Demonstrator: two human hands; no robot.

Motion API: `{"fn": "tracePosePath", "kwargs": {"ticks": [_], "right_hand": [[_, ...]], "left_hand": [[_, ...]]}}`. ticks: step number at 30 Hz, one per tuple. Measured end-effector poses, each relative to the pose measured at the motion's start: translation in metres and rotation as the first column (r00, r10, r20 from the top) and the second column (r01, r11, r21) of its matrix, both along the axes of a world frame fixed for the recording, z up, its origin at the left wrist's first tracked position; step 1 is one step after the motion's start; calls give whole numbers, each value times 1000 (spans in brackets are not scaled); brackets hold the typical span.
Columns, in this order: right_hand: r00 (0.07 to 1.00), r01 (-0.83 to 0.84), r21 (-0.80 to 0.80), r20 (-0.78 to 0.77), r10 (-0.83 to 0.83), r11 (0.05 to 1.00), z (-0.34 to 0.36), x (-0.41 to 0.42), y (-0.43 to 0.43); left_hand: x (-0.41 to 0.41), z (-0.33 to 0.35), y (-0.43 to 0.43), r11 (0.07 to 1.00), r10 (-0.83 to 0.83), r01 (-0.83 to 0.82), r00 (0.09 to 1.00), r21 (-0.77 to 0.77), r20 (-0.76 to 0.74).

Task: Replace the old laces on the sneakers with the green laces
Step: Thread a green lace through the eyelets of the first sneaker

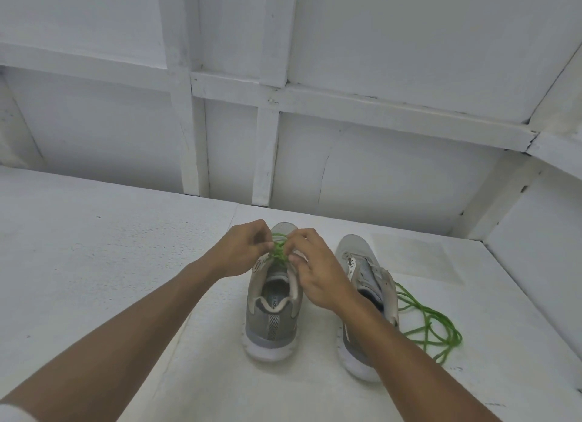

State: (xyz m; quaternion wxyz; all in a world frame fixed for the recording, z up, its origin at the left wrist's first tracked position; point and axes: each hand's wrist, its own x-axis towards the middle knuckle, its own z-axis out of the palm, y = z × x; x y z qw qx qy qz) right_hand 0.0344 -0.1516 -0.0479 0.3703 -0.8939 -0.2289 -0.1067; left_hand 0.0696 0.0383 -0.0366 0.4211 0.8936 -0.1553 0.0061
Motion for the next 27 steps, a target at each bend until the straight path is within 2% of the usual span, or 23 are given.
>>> {"fn": "tracePosePath", "kwargs": {"ticks": [6, 11, 14, 18, 20, 22, 24, 27], "right_hand": [[991, -78, -229, -120, 51, 970, 9, -1, -16], [1000, 20, -460, 4, -21, 888, 13, -9, -15], [997, 66, -466, 53, -46, 882, 15, -10, -11], [1000, -10, -379, 21, 19, 925, 12, -6, -9], [993, -95, -268, -92, 73, 959, 13, -6, -16], [974, -142, -210, -205, 99, 967, 18, -7, -25], [969, -117, -228, -241, 61, 967, 23, -6, -31], [976, -31, -324, -213, -41, 945, 24, -3, -24]], "left_hand": [[2, -11, 5, 996, 93, -93, 995, 6, -46], [0, -4, 3, 997, 19, -16, 999, 77, -47], [3, 3, 3, 984, -15, 17, 1000, 175, -12], [5, 9, 2, 979, 3, -5, 1000, 203, 10], [6, 10, 2, 986, 99, -94, 995, 137, -32], [5, 8, 1, 981, 194, -196, 969, 6, -153], [2, 3, -3, 974, 211, -224, 955, -40, -207], [-2, -1, -9, 986, 162, -165, 975, -9, -150]]}}
